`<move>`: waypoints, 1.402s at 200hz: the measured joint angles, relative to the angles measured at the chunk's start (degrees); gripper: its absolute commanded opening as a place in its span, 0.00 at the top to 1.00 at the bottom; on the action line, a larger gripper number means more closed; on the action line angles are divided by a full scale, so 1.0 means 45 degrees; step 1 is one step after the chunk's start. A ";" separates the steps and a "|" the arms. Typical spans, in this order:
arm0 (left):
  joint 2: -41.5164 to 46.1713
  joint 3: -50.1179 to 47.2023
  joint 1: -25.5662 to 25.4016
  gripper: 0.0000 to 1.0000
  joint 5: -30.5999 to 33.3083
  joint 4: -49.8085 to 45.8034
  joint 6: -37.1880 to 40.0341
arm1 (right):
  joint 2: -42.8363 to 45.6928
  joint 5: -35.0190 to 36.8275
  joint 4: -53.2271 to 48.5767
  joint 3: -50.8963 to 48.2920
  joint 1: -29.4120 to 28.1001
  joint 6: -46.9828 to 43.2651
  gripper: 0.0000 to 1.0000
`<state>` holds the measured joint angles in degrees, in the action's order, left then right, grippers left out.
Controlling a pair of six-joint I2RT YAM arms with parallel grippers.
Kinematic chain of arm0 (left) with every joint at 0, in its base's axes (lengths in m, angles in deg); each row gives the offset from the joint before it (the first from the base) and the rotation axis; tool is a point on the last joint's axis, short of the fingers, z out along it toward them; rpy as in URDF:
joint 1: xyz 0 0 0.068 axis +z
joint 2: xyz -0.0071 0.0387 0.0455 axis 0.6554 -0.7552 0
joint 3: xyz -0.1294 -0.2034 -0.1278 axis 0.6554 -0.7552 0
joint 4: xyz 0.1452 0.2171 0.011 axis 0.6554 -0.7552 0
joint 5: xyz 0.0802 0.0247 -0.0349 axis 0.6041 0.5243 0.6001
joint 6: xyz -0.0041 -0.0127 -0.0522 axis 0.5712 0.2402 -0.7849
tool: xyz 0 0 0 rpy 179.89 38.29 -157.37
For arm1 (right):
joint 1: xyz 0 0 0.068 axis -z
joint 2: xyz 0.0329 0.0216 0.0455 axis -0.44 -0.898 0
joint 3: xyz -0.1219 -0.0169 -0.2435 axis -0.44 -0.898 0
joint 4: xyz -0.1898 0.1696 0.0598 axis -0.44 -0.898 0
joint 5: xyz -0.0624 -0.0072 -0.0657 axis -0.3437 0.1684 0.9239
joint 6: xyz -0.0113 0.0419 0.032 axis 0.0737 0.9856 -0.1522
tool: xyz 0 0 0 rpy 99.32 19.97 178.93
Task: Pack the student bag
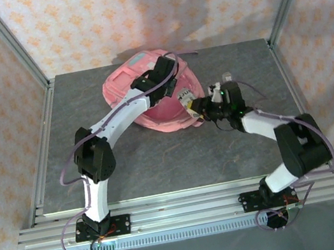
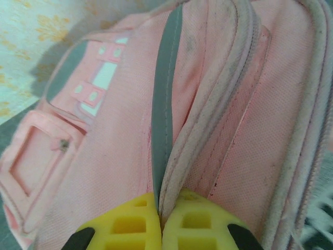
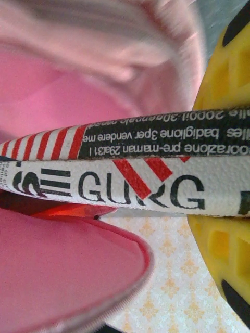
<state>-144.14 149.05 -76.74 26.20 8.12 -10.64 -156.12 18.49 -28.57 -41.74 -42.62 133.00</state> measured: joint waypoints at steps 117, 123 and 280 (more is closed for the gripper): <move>0.1103 -0.0029 0.0155 1.00 0.0121 -0.0461 -0.0476 | -1.0176 -0.0214 -0.0748 1.1910 -0.1773 0.2395 0.47; 0.1127 -0.0068 0.0155 1.00 0.0121 -0.0452 -0.0549 | -1.0443 -0.0219 -0.0986 1.2332 -0.1807 0.2531 0.42; 0.1734 -0.0986 0.0087 1.00 -0.1559 -0.0165 -0.2574 | -0.8063 0.0656 -0.0165 0.8505 -0.1443 0.3225 0.85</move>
<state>-136.34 144.61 -76.35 19.18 7.37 -22.23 -192.40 21.44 -29.31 -3.47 -49.11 147.51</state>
